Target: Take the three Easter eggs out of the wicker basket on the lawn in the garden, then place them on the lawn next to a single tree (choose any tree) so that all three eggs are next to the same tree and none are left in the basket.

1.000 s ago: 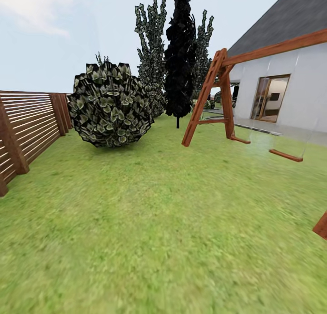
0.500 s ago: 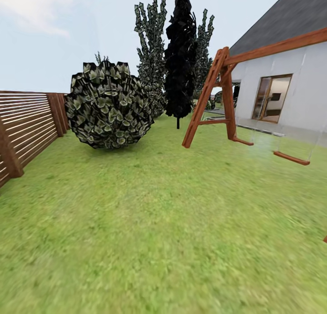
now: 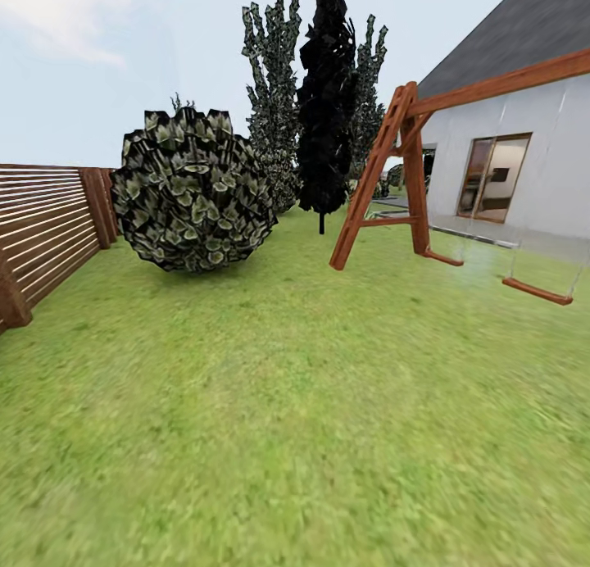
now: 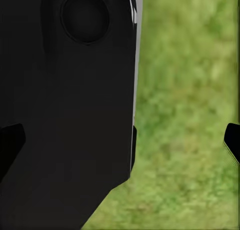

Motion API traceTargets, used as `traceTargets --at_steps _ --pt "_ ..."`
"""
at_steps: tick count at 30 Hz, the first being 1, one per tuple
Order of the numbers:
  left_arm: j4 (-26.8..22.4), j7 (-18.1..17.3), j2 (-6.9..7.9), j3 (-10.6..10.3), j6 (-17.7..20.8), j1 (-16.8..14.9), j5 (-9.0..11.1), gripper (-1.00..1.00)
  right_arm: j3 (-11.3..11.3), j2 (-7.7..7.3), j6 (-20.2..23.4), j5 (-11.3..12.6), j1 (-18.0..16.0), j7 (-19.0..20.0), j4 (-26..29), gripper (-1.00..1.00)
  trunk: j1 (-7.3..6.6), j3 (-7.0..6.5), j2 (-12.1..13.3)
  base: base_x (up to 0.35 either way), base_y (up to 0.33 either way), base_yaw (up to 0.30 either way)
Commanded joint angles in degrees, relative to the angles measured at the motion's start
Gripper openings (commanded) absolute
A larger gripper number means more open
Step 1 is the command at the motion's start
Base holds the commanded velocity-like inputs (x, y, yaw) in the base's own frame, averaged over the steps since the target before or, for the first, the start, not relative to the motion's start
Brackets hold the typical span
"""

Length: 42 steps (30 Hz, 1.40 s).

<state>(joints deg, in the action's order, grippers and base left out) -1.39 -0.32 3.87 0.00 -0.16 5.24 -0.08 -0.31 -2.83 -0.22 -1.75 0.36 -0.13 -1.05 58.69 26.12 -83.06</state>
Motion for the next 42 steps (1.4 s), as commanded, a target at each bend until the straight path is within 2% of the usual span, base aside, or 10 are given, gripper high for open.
traceTargets --at_steps 1,42 --pt "-0.1 0.0 0.00 0.0 0.0 0.0 0.0 1.00 0.0 0.00 0.0 -0.2 0.0 0.0 0.0 1.00 0.04 0.03 0.0 0.318 0.000 0.000" --pt "-0.1 0.0 0.00 0.0 0.0 0.0 0.0 1.00 0.0 0.01 0.0 -0.3 0.0 0.0 0.0 1.00 0.04 0.03 0.0 0.318 0.000 0.000"
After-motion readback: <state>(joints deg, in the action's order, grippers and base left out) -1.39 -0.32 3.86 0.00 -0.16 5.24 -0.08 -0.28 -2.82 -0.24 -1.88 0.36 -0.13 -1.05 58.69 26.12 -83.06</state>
